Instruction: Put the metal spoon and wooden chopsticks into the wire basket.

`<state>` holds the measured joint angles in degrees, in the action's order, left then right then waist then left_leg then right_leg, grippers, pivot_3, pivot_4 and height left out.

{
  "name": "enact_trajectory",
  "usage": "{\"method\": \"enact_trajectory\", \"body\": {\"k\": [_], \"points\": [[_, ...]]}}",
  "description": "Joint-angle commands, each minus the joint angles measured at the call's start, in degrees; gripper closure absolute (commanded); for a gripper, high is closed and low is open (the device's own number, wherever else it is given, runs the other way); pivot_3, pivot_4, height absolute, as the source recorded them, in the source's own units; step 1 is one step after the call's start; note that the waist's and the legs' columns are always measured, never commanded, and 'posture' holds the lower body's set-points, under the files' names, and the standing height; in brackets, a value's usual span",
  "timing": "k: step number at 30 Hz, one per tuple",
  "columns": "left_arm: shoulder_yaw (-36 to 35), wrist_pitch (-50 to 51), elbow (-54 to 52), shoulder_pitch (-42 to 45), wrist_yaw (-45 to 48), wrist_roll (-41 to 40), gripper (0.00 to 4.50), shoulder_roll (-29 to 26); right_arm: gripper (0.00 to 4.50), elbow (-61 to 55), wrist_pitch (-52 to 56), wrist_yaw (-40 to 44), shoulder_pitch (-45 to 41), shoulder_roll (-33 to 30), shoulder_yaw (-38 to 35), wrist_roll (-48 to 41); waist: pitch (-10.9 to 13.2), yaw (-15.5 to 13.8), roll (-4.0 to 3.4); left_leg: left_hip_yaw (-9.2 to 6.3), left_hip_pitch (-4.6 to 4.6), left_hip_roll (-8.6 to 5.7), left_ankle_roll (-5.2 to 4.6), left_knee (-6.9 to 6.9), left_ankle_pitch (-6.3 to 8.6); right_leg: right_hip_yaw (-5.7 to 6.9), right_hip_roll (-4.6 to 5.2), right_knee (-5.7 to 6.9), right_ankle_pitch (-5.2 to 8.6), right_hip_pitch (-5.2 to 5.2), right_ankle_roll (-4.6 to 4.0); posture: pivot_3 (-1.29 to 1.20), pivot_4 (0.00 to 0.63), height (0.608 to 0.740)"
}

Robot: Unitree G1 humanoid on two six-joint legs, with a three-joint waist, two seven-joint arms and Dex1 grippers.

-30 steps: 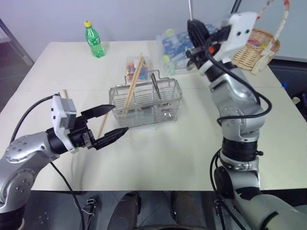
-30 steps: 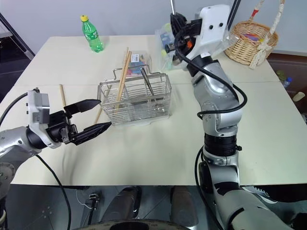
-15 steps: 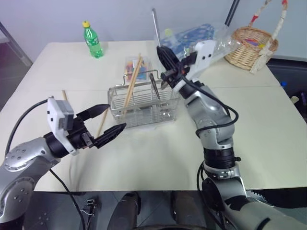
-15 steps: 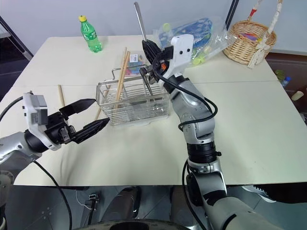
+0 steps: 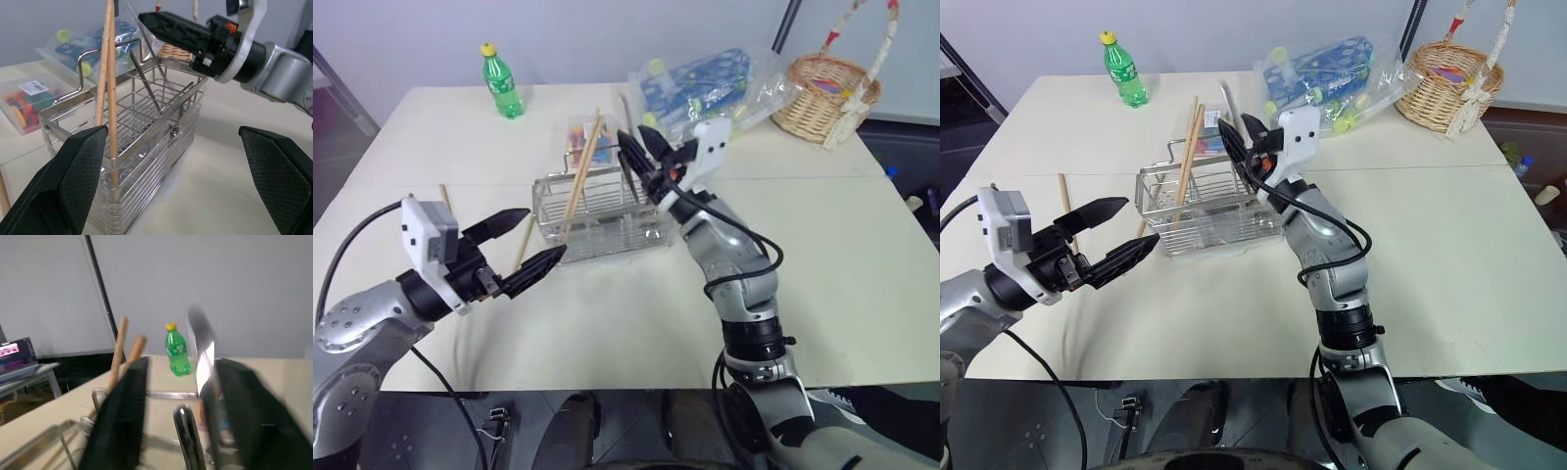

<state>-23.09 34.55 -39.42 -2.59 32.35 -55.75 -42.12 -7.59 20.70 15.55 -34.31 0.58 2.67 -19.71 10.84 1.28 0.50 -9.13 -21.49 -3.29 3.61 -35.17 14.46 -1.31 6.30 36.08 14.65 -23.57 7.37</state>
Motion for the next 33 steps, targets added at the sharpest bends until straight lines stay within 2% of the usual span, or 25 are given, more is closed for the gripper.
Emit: {"method": "enact_trajectory", "body": {"k": [1, 2, 11, 18, 21, 26, 33], "points": [[-1.2, -0.5, -0.6, 0.5, -0.1, -0.7, 0.0, -0.3, 0.34, -2.6, -1.5, -0.5, -0.9, 0.1, -0.1, 0.5, 0.0, 0.0, 0.0, 0.0, 0.0, 0.0, 0.0, 0.0, 0.0, 0.0, 0.0, 0.0, 0.0, 0.0, 0.0, 0.0, 0.15, 0.74], [-1.1, -0.4, -0.6, 0.6, -0.1, -0.7, 0.0, -0.3, 0.04, -2.6, -1.6, -0.7, -0.9, 0.1, -0.2, 0.7, 0.0, 0.0, 0.0, 0.0, 0.0, 0.0, 0.0, 0.0, 0.0, 0.0, -0.01, 0.0, 0.0, 0.0, 0.0, 0.0, 0.15, 0.74], [-2.7, -0.4, 0.4, 1.4, -1.5, -2.5, 0.0, 0.4, 0.04, -6.1, 0.6, -0.7, -4.2, -3.4, -2.3, 0.2, 0.0, -0.1, 0.0, 0.0, -0.01, 0.0, 0.0, 0.0, 0.0, 0.0, -0.01, 0.0, 0.0, -0.01, -0.01, 0.0, 0.15, 0.74], [-10.6, 0.2, 3.9, -1.0, -1.5, -5.2, 0.0, -1.6, 0.04, -13.7, 9.9, 0.8, -5.8, -12.0, -6.2, -4.0, 0.0, -0.2, 0.0, -0.01, -0.03, 0.01, 0.0, 0.02, 0.0, 0.0, 0.0, -0.06, 0.06, 0.01, -0.11, 0.0, 0.15, 0.74], [-12.3, -1.3, 6.7, -2.5, -1.0, -1.5, 0.0, -1.7, 0.04, -20.0, 16.2, 3.2, -2.3, -17.7, -8.4, -7.9, 0.0, -0.3, 0.0, -0.01, -0.04, 0.01, 0.0, 0.02, 0.0, 0.0, 0.0, -0.06, 0.1, 0.01, -0.18, 0.0, 0.15, 0.74], [-10.2, -3.5, 8.5, -4.7, -1.4, 3.3, 0.0, 1.1, 0.04, -27.2, 21.9, 6.2, 5.1, -23.8, -10.9, -13.8, 0.0, -0.4, 0.03, 0.02, -0.07, 0.01, -0.01, 0.01, 0.01, 0.0, 0.03, -0.15, 0.1, 0.05, -0.19, 0.0, 0.15, 0.74], [-5.8, -7.1, 13.2, -5.9, -2.0, 10.8, 0.0, 6.9, 0.04, -35.1, 21.6, 13.9, 18.4, -32.1, -13.5, -18.7, 0.0, -0.6, 0.07, 0.05, -0.08, 0.02, -0.02, 0.0, 0.01, 0.02, 0.05, -0.27, 0.11, 0.11, -0.2, 0.0, 0.15, 0.74]]}}
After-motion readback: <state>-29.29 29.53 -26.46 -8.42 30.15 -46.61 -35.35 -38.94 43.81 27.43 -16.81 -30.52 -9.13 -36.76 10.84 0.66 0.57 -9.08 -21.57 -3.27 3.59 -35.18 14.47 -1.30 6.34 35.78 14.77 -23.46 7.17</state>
